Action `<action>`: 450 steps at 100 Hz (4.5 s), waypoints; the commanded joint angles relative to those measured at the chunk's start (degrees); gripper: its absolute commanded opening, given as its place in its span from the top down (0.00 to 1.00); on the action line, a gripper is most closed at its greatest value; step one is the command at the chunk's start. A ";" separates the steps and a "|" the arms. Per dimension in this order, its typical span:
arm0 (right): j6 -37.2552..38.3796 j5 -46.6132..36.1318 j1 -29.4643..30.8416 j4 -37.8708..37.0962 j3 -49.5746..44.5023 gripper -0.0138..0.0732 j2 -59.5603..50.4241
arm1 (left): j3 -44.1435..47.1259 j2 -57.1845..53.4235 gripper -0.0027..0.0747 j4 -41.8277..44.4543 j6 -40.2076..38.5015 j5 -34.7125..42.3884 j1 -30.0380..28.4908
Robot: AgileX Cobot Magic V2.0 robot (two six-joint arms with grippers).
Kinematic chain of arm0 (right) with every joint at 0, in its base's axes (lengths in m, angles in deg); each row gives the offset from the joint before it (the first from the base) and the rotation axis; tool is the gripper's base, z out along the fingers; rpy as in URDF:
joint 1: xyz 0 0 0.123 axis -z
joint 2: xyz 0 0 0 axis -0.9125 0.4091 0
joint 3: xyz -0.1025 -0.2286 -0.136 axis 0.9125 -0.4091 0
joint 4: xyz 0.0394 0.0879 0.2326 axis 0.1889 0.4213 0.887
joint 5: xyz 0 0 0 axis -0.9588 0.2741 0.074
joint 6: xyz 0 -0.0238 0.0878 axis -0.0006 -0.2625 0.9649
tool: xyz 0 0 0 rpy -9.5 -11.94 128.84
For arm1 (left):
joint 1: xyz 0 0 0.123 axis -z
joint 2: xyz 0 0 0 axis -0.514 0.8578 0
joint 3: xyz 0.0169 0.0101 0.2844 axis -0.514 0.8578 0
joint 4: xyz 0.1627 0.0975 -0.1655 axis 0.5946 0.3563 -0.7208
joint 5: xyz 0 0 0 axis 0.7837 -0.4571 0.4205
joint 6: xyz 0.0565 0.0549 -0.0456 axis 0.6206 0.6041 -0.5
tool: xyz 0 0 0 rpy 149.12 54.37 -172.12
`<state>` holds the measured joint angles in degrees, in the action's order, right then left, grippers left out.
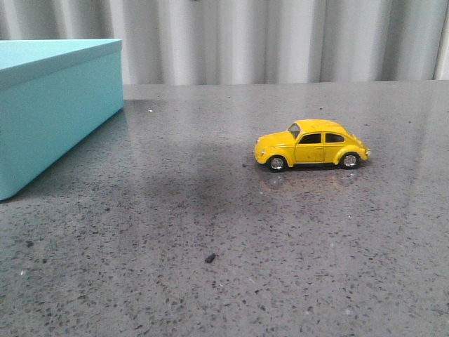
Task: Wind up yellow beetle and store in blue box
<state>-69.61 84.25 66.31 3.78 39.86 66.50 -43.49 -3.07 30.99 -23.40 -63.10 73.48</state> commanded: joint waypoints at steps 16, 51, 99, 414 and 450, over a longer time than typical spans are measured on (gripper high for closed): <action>-0.51 -4.80 -0.15 0.53 1.09 0.90 0.45 | -9.02 7.26 0.40 -5.98 9.94 -2.09 1.25; -0.51 -4.20 -0.15 0.62 1.09 0.90 0.45 | -9.28 11.73 0.38 -10.76 21.84 2.15 2.83; -0.51 -4.20 -0.15 0.62 1.09 0.90 0.45 | -9.75 17.96 0.35 -15.08 21.84 8.25 3.29; -0.83 -17.90 -1.70 -2.57 -16.99 0.90 -13.28 | 13.81 -20.43 0.72 -13.40 -7.25 19.34 -39.63; -3.08 -23.56 -1.70 -2.80 -32.68 0.90 -27.86 | 54.77 -61.98 0.73 -12.25 -6.63 34.47 -31.99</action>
<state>-72.10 66.07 64.77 1.37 7.39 38.14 6.11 -58.06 19.06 -30.03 -36.47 40.77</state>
